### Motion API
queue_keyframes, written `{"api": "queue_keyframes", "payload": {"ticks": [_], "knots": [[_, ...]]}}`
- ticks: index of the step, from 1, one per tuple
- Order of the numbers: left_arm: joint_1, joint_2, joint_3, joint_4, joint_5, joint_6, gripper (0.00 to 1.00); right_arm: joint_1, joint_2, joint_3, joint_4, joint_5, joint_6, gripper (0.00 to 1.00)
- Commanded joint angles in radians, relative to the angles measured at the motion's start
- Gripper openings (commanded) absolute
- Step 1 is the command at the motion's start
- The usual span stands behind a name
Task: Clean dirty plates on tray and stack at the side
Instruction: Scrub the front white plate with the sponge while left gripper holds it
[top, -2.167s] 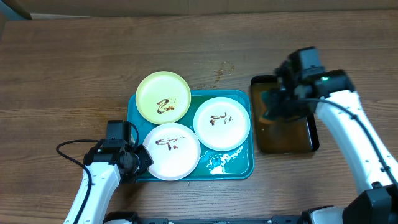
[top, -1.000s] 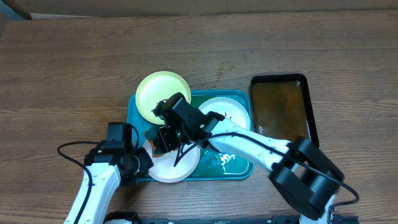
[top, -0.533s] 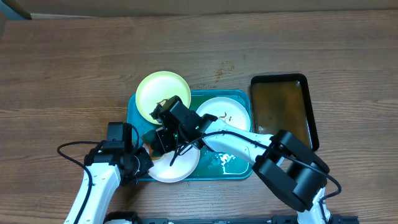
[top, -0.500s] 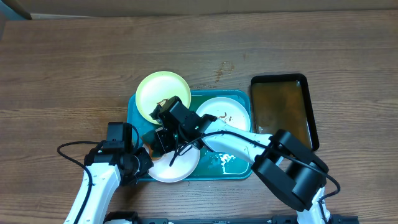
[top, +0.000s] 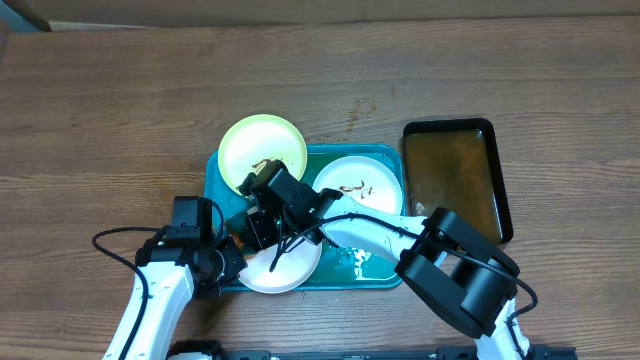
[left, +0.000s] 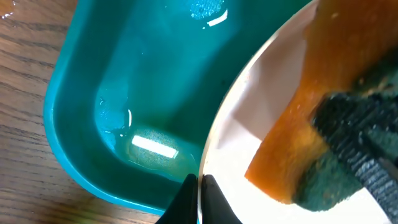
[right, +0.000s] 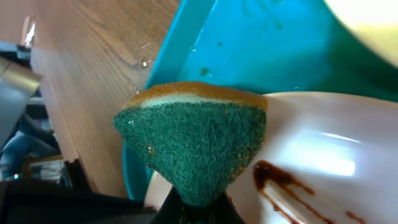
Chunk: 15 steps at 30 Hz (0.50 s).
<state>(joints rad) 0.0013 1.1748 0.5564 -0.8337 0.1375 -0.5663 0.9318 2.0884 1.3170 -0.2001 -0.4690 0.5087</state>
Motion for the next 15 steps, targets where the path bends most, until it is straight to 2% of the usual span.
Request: {"api": "queue_keyframes", "payload": {"ticks": [1, 8, 15], "knots": [[-0.002, 0.003, -0.011, -0.006, -0.014, 0.028, 0.04, 0.003, -0.001, 0.012, 0.004, 0.053, 0.027, 0.04], [-0.002, 0.003, -0.011, -0.008, -0.011, 0.028, 0.04, 0.003, -0.001, 0.012, -0.04, 0.152, 0.069, 0.04], [-0.002, 0.003, -0.011, -0.007, -0.006, 0.028, 0.04, 0.003, 0.0, 0.012, -0.184, 0.199, 0.068, 0.04]]}}
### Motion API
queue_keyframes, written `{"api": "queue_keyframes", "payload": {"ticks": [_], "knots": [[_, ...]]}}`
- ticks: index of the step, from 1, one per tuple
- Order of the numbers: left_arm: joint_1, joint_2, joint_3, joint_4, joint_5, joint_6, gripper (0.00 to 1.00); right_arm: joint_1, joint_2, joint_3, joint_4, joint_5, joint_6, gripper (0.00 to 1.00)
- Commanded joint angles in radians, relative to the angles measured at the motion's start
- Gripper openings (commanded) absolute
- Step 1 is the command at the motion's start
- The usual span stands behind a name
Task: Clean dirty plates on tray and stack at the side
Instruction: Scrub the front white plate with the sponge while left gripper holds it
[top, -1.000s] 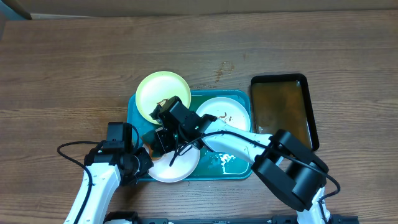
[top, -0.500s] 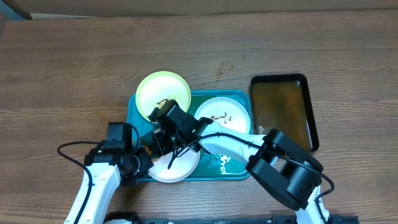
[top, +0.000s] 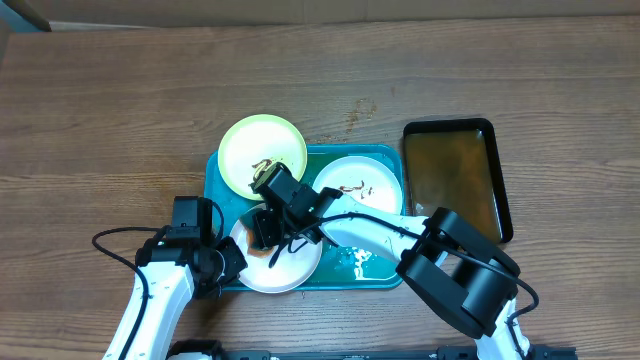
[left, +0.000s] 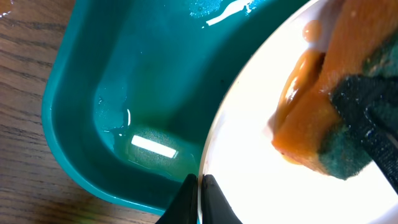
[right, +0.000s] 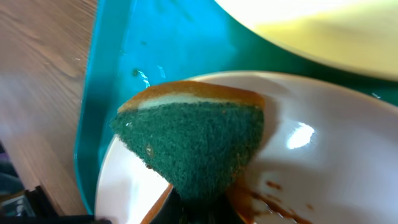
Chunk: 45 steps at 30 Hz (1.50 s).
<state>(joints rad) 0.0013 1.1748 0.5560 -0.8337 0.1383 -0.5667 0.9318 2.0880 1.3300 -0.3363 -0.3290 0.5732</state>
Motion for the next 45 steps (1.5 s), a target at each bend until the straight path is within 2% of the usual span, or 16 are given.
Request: {"api": "queue_keyframes", "payload": {"ticks": [1, 6, 13, 17, 24, 28, 36, 45], "knots": [[-0.002, 0.003, -0.011, -0.007, -0.008, 0.028, 0.04, 0.003, 0.0, -0.001, -0.075, 0.071, 0.003, 0.04], [-0.002, 0.003, -0.011, -0.007, -0.008, 0.028, 0.04, -0.012, -0.001, 0.0, -0.204, 0.173, 0.003, 0.04], [-0.002, 0.003, -0.011, -0.008, -0.008, 0.028, 0.04, -0.077, -0.041, 0.001, -0.283, 0.228, -0.023, 0.04], [-0.002, 0.003, -0.011, -0.007, -0.008, 0.028, 0.04, -0.098, -0.091, 0.01, -0.284, 0.211, -0.182, 0.04], [-0.002, 0.003, -0.011, 0.004, -0.006, 0.034, 0.04, -0.045, -0.163, 0.014, -0.329, -0.009, -0.534, 0.04], [-0.002, 0.003, -0.011, 0.048, 0.053, 0.14, 0.04, 0.001, -0.163, 0.014, -0.327, 0.047, -0.641, 0.04], [-0.002, 0.003, -0.011, 0.096, 0.061, 0.269, 0.04, 0.024, -0.162, 0.014, -0.197, 0.18, -0.653, 0.04], [-0.002, 0.003, -0.011, 0.097, 0.065, 0.275, 0.04, 0.024, -0.137, 0.013, -0.089, 0.179, -0.648, 0.04]]}}
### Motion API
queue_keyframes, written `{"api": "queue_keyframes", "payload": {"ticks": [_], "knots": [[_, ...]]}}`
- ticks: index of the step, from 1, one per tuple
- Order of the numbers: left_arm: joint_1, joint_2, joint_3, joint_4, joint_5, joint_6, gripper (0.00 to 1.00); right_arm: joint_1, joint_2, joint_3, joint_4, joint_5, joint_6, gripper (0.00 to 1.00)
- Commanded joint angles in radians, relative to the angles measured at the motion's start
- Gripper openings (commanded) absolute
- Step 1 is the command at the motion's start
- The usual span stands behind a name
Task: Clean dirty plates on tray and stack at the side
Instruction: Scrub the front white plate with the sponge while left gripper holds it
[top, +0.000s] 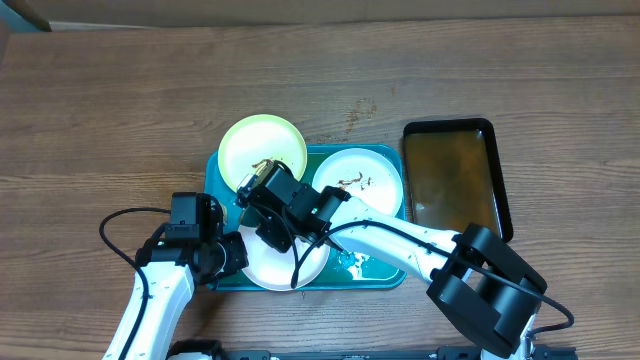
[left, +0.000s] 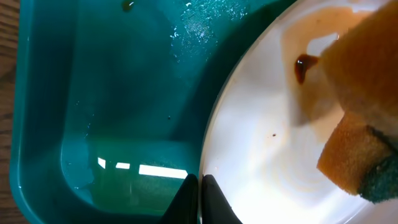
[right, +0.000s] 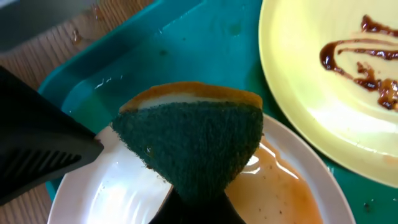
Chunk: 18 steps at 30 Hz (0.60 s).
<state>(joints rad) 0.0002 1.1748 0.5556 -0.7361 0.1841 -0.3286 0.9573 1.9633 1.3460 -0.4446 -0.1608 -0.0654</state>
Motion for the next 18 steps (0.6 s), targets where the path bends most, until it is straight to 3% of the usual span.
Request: {"api": "queue_keyframes", "payload": {"ticks": [1, 10, 18], "knots": [[-0.001, 0.003, -0.01, -0.001, 0.019, 0.037, 0.04, -0.002, -0.006, -0.003, 0.033, 0.01, -0.009, 0.04], [-0.001, 0.003, -0.01, -0.002, 0.028, 0.037, 0.04, -0.002, 0.074, -0.003, 0.184, 0.011, 0.078, 0.04], [-0.001, 0.003, -0.01, -0.006, 0.045, 0.037, 0.04, -0.012, 0.14, -0.003, 0.173, 0.099, 0.085, 0.04]]}}
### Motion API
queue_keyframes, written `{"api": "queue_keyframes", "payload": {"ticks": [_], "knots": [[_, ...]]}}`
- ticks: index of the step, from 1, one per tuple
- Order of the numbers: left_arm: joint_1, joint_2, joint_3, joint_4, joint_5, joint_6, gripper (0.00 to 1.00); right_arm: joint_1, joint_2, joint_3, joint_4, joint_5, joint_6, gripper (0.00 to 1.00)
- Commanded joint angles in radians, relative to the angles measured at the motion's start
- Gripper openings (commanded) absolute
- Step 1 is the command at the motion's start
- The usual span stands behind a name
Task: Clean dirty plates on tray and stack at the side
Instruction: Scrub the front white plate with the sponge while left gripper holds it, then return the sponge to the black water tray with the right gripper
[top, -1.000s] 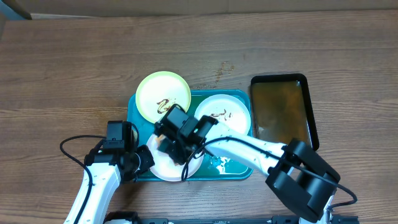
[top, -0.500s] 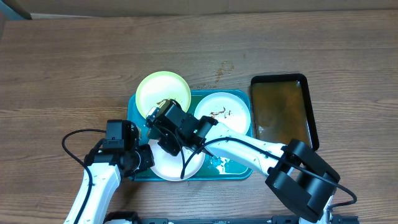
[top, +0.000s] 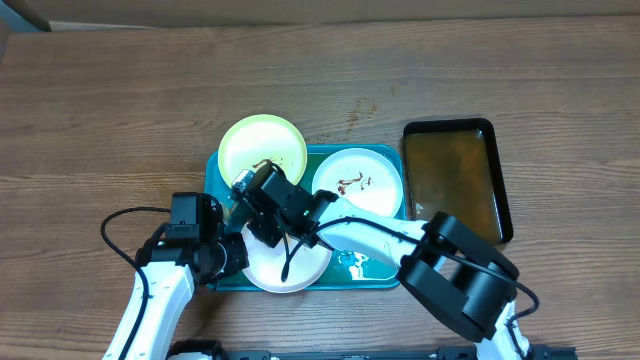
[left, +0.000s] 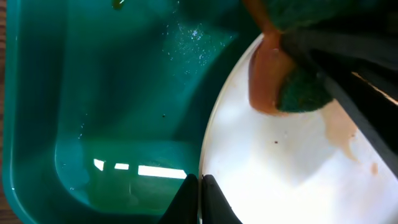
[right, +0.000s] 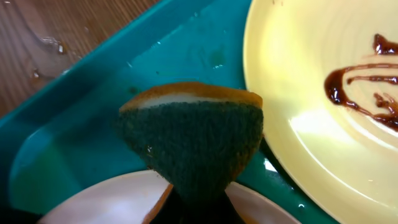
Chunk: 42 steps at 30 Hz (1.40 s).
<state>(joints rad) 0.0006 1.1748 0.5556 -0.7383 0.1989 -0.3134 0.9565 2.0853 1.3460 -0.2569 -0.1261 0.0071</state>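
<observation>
A teal tray (top: 217, 180) holds three plates. The near white plate (top: 290, 275) is wet, with faint brown smears (left: 348, 140). My left gripper (left: 199, 186) is shut on its left rim (left: 208, 124). My right gripper (top: 257, 205) is shut on a green and orange sponge (right: 193, 146), which sits at the far edge of that plate. A yellow plate (top: 262, 145) with brown sauce (right: 367, 84) leans on the tray's far left corner. A second white plate (top: 360, 180) with brown bits lies at the tray's far right.
A black tray (top: 455, 180) of brownish liquid stands to the right of the teal tray. Brown crumbs (top: 358, 110) lie on the wooden table beyond the trays. Water pools in the teal tray's near left corner (left: 124, 168).
The sponge has moved from the middle of the near white plate to its far left edge, close to the yellow plate. The brown film on the plate has thinned. My left gripper still grips the rim.
My left gripper held the near white plate's rim at every moment. The sponge in my right gripper was first beside brown sauce on that plate, then on it with sauce smeared orange, then mid-plate over a thin film. Now it is at the plate's far edge.
</observation>
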Motion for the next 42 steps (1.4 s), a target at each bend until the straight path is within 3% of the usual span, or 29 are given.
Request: {"api": "queue_keyframes", "payload": {"ticks": [1, 9, 23, 25, 27, 30, 34, 42], "knots": [[-0.001, 0.003, -0.01, -0.005, 0.03, 0.022, 0.04, -0.014, 0.018, -0.003, -0.029, 0.073, 0.013, 0.04], [-0.001, 0.003, -0.01, -0.014, -0.014, 0.02, 0.04, -0.023, -0.019, -0.003, -0.196, 0.167, 0.016, 0.04], [-0.001, 0.003, -0.01, -0.012, -0.021, 0.018, 0.04, -0.023, -0.156, -0.003, -0.331, 0.333, 0.051, 0.04], [-0.001, 0.003, -0.01, -0.011, -0.014, 0.018, 0.13, -0.023, -0.179, -0.003, -0.355, 0.354, 0.069, 0.04], [-0.001, 0.003, -0.01, -0.005, -0.005, 0.018, 0.3, -0.025, -0.209, -0.003, -0.372, 0.354, 0.07, 0.04], [-0.001, 0.003, -0.01, 0.017, 0.032, 0.019, 0.46, -0.033, -0.264, -0.003, -0.394, 0.353, 0.077, 0.04], [-0.001, 0.003, -0.01, 0.048, 0.064, 0.018, 0.56, -0.061, -0.329, -0.003, -0.471, 0.353, 0.103, 0.04], [-0.001, 0.003, -0.01, 0.042, 0.054, 0.018, 0.58, -0.225, -0.369, -0.003, -0.713, 0.318, 0.262, 0.04]]}}
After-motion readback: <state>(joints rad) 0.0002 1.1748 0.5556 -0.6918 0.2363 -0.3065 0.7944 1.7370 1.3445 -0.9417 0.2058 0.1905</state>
